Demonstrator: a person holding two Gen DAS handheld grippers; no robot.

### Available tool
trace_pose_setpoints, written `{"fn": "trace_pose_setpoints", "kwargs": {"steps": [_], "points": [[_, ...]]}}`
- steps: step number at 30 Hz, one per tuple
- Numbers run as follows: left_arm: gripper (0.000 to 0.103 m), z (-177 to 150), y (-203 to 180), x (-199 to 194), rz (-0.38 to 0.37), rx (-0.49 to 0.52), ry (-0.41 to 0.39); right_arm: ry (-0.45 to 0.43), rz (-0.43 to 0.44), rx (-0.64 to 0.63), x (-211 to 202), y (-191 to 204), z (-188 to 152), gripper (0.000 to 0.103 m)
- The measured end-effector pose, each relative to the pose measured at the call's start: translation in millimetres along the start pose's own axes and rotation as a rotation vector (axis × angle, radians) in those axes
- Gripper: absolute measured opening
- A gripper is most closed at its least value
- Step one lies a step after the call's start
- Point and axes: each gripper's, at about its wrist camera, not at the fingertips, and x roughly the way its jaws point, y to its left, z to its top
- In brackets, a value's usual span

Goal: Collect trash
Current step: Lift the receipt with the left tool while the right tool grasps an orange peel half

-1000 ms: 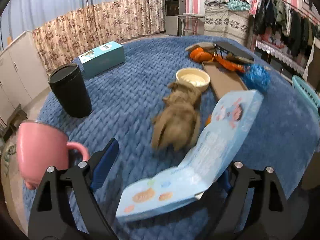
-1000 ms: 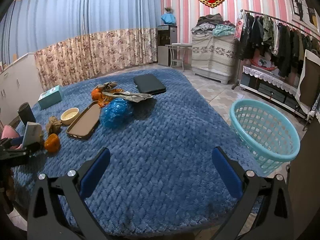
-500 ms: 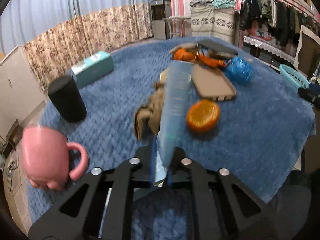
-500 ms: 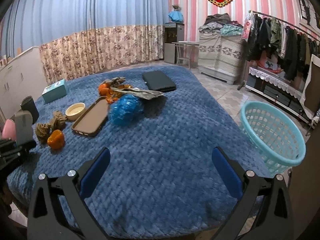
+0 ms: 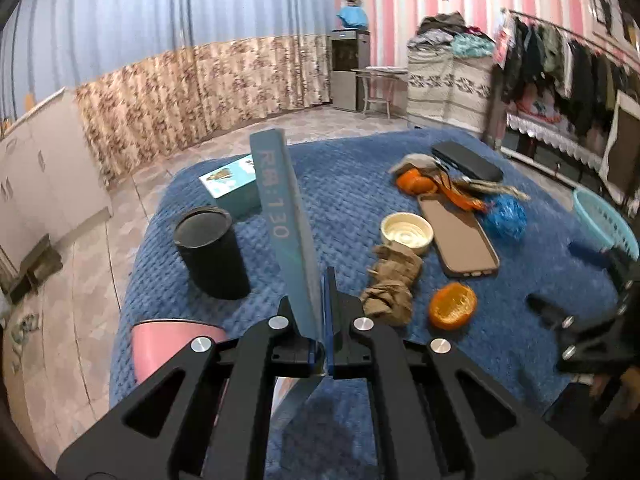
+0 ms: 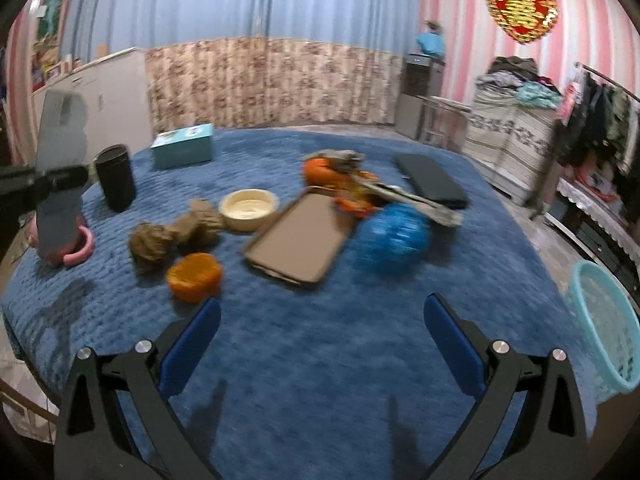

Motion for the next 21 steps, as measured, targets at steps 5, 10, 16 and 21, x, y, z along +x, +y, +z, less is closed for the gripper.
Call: {"fn": "trace_pose_setpoints", "kwargs": {"steps": [5, 10, 16, 21], "points": [[0.002, -5, 13, -2, 0.014, -0.02, -0.007, 0.033, 0.064, 0.003, 18, 28, 3, 0.099], [0.002, -10, 21, 1, 0.008, -0.043, -0.01, 0.084, 0.099, 0.007, 35, 49, 1, 0.099], [0.002, -12, 24, 6, 0.009, -0.046, -0.005, 0.112, 0.114, -0.01, 50, 60, 4, 0.078], [0.002, -12, 22, 8, 0.005, -0.042, -0.009, 0.126, 0.187, -0.006, 58, 62, 4, 0.044]]}}
